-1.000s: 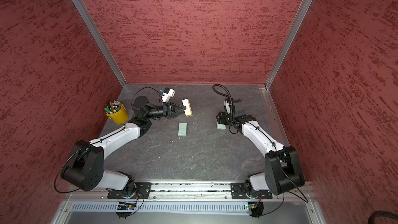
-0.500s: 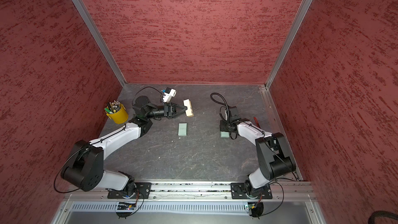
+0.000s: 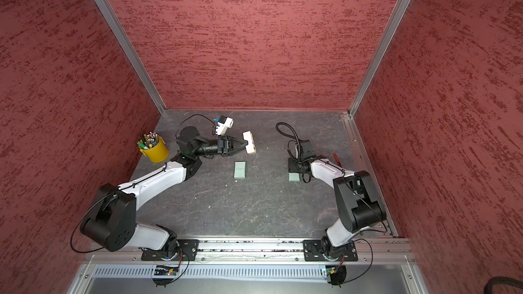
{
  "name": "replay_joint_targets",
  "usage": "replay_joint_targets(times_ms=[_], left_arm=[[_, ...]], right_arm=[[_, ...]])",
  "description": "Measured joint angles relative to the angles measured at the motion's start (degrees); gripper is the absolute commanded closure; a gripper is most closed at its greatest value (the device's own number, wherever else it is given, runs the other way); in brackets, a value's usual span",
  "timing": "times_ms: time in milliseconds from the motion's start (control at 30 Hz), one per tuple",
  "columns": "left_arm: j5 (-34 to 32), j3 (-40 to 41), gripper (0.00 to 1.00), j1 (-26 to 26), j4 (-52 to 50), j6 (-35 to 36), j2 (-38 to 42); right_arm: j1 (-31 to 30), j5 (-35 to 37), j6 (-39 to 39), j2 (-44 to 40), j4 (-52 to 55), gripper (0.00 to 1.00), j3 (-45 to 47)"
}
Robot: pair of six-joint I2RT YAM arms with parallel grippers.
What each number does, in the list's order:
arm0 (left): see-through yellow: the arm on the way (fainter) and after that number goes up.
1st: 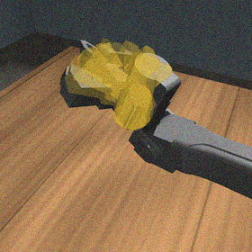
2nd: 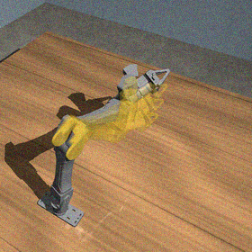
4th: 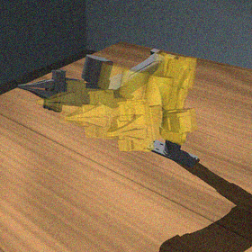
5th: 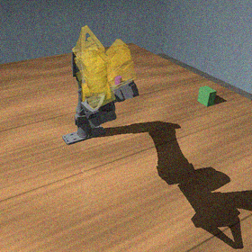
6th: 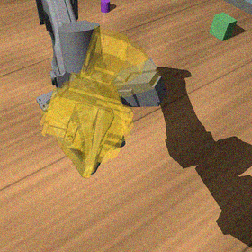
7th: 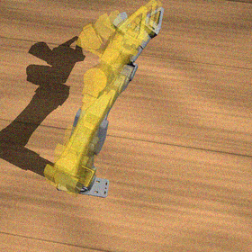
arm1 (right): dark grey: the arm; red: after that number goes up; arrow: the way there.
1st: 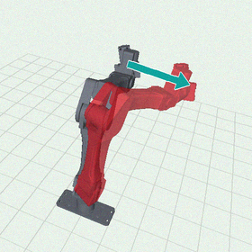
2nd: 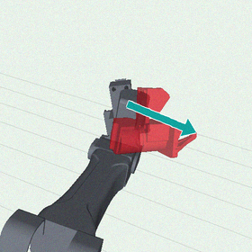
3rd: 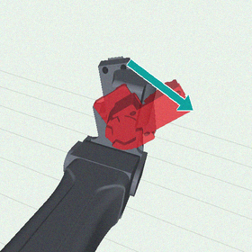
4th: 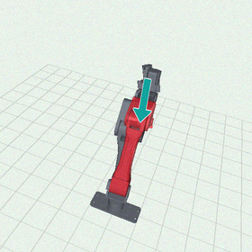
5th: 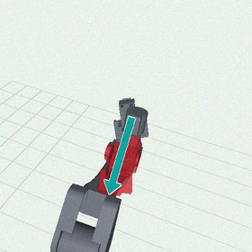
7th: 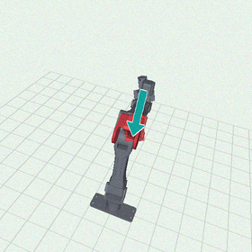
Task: Take the rings out of the lift-off lid box
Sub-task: Place the lid at the center of the board.
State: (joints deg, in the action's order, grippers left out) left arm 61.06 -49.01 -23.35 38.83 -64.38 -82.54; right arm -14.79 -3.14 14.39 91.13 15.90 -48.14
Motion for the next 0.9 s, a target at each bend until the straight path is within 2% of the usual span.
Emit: replay_joint_targets(times_ms=[133, 267, 433, 567, 633, 667, 700, 900], left_arm=[[0.0, 0.0, 0.65, -0.3, -0.7, 0.5, 0.2], [0.2, 0.0, 0.65, -0.6, -1.4, 1.1, 0.2], [0.2, -0.1, 0.64, -0.9, -1.8, 1.3, 0.2], [0.2, -0.1, 0.64, -1.1, -2.0, 1.6, 0.2], [0.2, -0.1, 0.64, -1.2, -2.0, 1.9, 0.2], [0.2, -0.1, 0.64, -1.2, -2.0, 1.9, 0.2], [0.2, -0.1, 0.64, -1.2, -2.0, 2.1, 0.2], [0.4, -0.3, 0.63, -1.4, -2.0, 2.3, 0.2]], right_arm=[[0.0, -3.9, -0.3, -2.2, 1.7, 0.27, -3.4], [0.1, -17.4, 0.5, -9.5, 0.3, 0.20, -8.3], [0.6, -39.0, 9.4, -16.9, -13.6, 0.17, -12.1], [0.7, -50.1, 20.2, -16.5, -27.5, 0.14, -11.8], [0.7, -53.7, 25.6, -15.7, -33.7, 0.13, -11.0], [0.7, -55.2, 27.9, -15.3, -36.3, 0.04, -10.6], [0.7, -56.4, 29.9, -14.8, -38.2, 0.03, -10.4], [-0.7, -60.3, 33.9, -12.7, -42.8, 0.02, -10.3]])
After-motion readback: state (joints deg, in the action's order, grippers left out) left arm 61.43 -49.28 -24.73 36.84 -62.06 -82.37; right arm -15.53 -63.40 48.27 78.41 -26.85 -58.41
